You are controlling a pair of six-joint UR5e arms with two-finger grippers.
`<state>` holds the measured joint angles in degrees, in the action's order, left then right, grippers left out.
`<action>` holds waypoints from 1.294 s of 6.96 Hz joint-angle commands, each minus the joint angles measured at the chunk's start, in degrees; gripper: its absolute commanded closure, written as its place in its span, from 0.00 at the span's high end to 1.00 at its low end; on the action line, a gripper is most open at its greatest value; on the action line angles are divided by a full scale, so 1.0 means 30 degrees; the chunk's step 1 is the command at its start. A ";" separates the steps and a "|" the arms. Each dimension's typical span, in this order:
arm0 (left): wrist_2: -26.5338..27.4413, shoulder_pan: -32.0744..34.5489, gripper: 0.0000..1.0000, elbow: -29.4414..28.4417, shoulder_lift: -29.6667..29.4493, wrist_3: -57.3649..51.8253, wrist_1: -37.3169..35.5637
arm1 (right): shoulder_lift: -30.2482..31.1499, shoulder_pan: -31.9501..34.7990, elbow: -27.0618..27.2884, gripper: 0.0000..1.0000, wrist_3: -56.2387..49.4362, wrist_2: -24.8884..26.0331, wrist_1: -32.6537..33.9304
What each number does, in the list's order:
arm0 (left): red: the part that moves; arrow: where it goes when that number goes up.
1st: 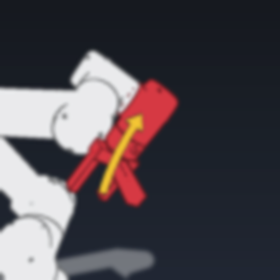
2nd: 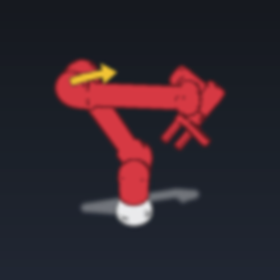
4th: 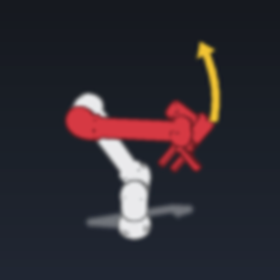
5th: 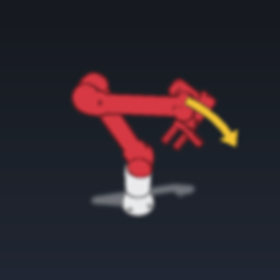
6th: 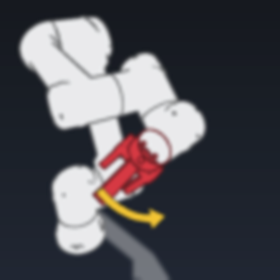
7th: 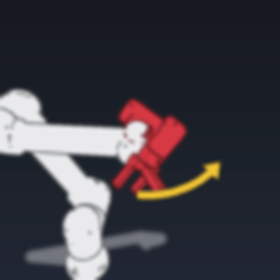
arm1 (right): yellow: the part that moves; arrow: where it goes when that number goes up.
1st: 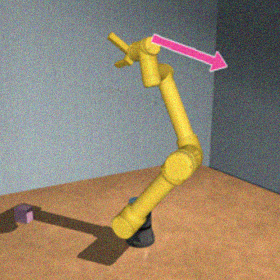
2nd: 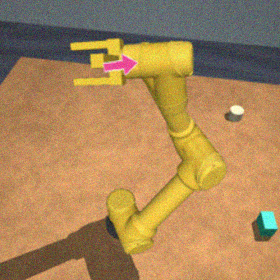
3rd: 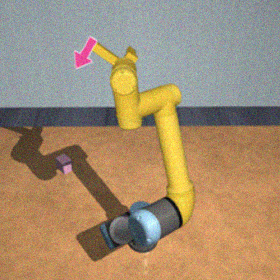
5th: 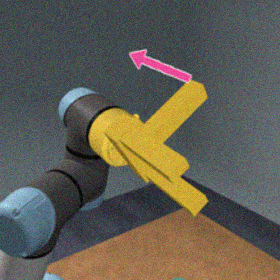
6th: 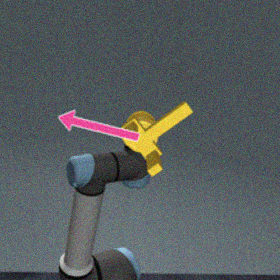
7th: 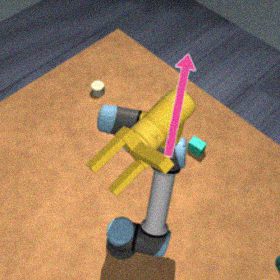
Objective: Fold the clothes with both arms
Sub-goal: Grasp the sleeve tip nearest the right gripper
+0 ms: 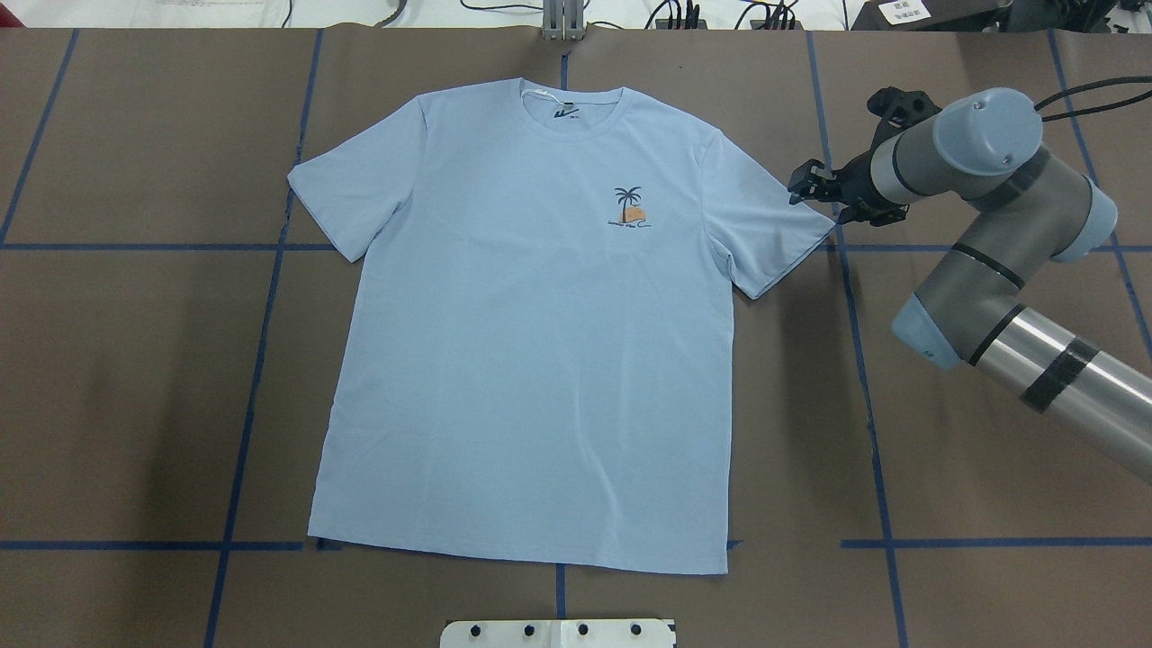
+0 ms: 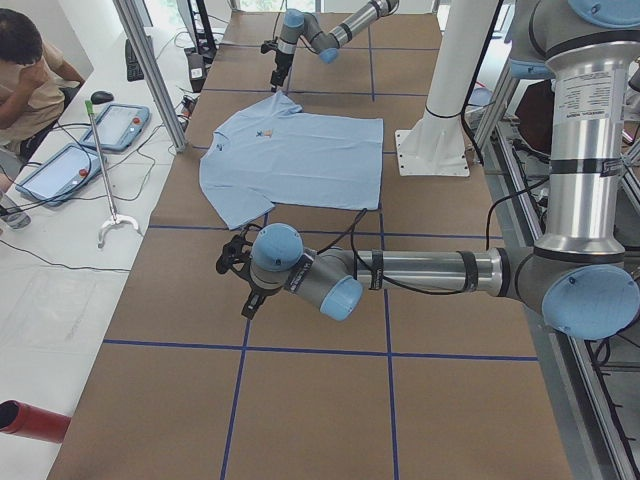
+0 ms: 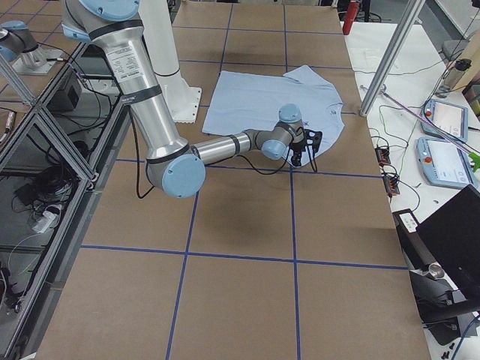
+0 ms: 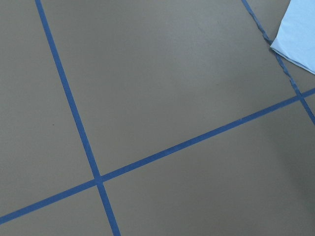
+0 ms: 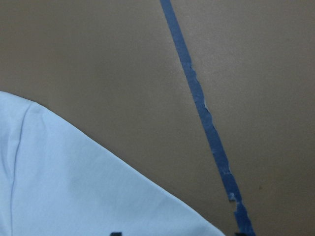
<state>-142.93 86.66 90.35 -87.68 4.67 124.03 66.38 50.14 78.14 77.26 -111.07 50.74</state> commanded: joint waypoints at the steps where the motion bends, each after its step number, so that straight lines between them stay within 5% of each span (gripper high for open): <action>1: -0.0024 -0.0001 0.99 -0.0088 -0.0012 0.0171 0.0345 | -0.0037 0.0013 -0.0295 0.62 -0.1218 0.0255 -0.0038; 4: -0.0024 -0.0001 0.99 -0.0059 -0.0041 0.0142 0.0345 | 0.0227 0.0014 -0.0355 0.62 -0.1612 0.0255 0.0078; 6: -0.0024 -0.0001 0.99 -0.0058 -0.0041 0.0143 0.0374 | 0.0315 -0.0044 -0.0355 0.00 -0.1873 0.0225 0.0108; 9: -0.0024 -0.0001 0.99 -0.0146 -0.0041 0.0142 0.0345 | -0.0146 -0.0161 -0.0326 0.00 -0.2348 0.0049 0.0253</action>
<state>-143.00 86.66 90.08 -87.80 5.12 125.10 67.53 49.88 77.12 69.82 -110.73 51.05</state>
